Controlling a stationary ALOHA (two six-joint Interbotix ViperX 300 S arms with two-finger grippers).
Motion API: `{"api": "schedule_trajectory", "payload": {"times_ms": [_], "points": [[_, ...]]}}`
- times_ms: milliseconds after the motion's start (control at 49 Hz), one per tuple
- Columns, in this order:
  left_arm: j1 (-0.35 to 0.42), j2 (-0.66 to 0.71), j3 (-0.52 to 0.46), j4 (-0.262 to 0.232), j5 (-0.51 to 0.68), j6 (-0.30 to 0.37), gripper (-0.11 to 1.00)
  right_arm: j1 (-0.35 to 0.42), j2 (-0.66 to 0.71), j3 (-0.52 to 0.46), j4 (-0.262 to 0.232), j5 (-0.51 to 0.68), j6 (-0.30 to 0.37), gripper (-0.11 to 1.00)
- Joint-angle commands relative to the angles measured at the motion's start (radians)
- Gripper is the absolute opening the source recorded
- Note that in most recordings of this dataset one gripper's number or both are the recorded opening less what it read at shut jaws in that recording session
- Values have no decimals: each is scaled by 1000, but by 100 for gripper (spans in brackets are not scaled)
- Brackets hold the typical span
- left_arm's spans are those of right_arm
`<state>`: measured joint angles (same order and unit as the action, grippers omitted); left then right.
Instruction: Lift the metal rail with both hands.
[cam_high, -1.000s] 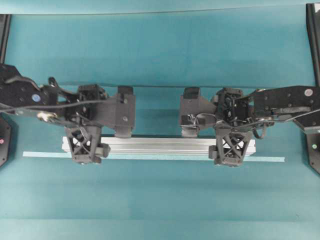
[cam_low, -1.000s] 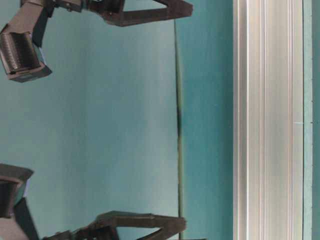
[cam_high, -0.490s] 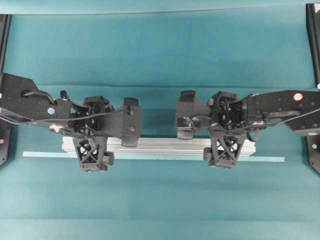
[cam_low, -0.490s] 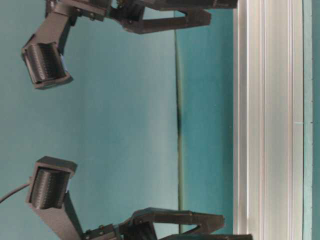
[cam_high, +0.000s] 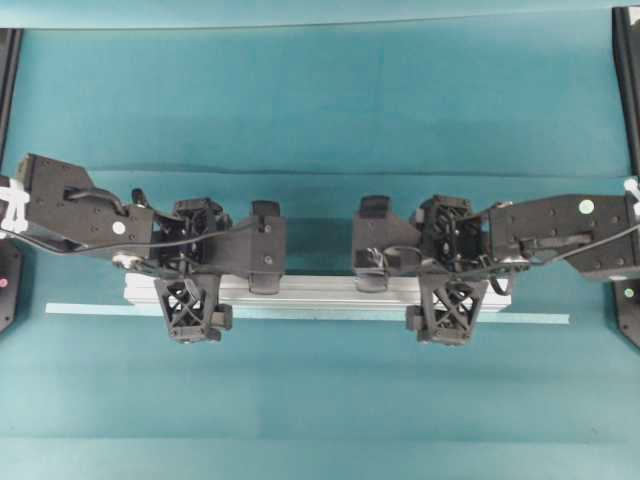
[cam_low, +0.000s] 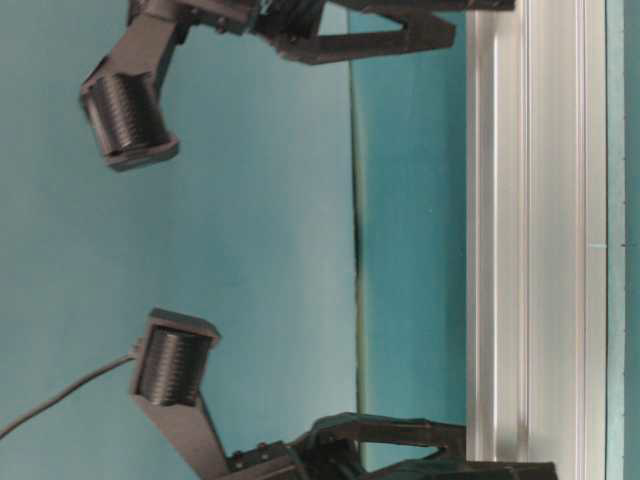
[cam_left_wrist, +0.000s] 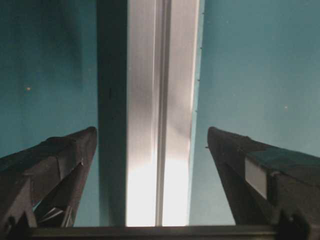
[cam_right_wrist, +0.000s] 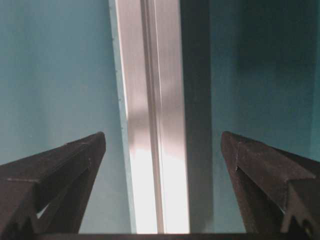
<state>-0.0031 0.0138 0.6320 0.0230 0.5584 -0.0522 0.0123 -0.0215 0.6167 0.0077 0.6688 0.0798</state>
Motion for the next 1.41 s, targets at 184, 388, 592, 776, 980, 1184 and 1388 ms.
{"api": "schedule_trajectory", "payload": {"times_ms": [184,388,592,776,980,1184,1388], "points": [[-2,23,31,3,-81,-28,99,5,25,34,2,-61,9,96],[-2,37,49,3,-115,-35,99,11,64,43,2,-100,8,96],[-2,41,77,5,-141,-35,99,9,92,43,2,-124,8,96],[-5,40,81,3,-150,-35,99,11,95,44,0,-124,8,96],[-6,41,77,3,-167,-35,97,9,98,43,-3,-117,6,94],[-11,37,75,3,-163,-34,57,11,103,43,-3,-115,6,53],[-11,31,84,5,-164,-26,36,11,104,43,0,-120,3,39]]}}
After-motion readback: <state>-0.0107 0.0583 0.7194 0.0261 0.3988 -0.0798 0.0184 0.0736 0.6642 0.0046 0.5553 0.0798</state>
